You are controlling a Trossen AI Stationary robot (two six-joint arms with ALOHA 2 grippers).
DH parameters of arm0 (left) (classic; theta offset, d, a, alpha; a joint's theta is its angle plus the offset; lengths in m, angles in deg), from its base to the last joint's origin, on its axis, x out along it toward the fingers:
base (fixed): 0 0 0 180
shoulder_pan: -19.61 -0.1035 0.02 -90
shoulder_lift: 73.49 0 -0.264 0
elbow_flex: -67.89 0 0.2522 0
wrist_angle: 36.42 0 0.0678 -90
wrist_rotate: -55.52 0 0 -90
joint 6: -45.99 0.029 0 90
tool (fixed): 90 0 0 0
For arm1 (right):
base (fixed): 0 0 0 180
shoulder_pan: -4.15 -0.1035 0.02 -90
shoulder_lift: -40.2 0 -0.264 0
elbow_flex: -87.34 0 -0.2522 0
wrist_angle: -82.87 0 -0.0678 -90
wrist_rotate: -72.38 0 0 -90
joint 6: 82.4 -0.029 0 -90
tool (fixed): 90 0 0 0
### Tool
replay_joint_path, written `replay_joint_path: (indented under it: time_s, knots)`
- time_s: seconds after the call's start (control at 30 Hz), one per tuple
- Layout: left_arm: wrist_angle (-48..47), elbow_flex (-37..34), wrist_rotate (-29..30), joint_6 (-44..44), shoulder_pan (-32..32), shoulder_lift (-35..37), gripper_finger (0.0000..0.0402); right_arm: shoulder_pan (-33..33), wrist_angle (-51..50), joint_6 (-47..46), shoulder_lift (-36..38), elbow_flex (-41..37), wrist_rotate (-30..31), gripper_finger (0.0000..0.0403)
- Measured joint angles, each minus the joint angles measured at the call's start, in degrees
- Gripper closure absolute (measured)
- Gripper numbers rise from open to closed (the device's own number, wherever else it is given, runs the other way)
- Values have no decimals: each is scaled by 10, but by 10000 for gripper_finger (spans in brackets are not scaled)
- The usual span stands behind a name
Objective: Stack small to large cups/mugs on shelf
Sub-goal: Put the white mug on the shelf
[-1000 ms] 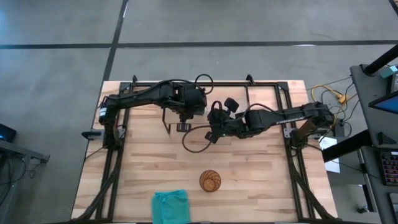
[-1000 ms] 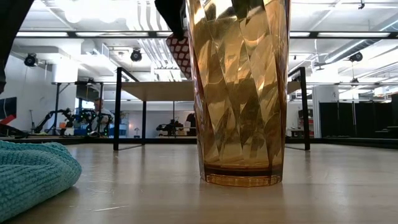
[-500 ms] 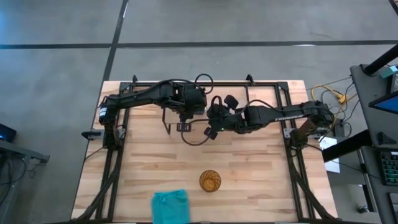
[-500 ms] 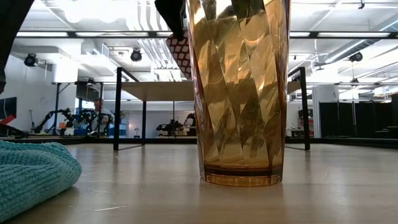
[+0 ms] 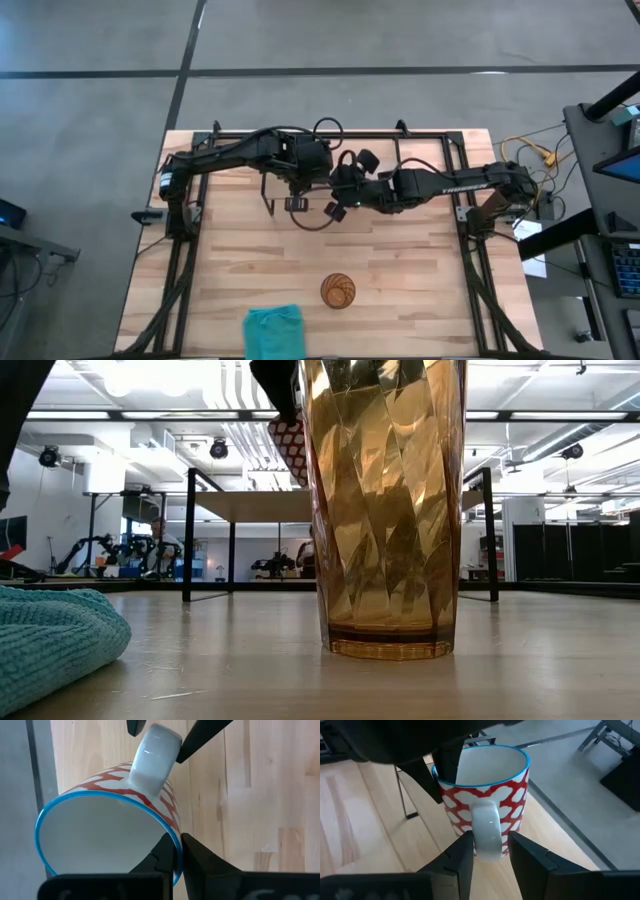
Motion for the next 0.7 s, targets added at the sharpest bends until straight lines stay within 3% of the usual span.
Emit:
replay_joint_path:
  time_s: [0.47,0.7]
  knots:
    - [2,0,-4,1,0,-1,401,12,51,1,1,-51,0,336]
    - [4,-4,-4,1,-1,-1,401,12,60,0,1,-60,3,338]
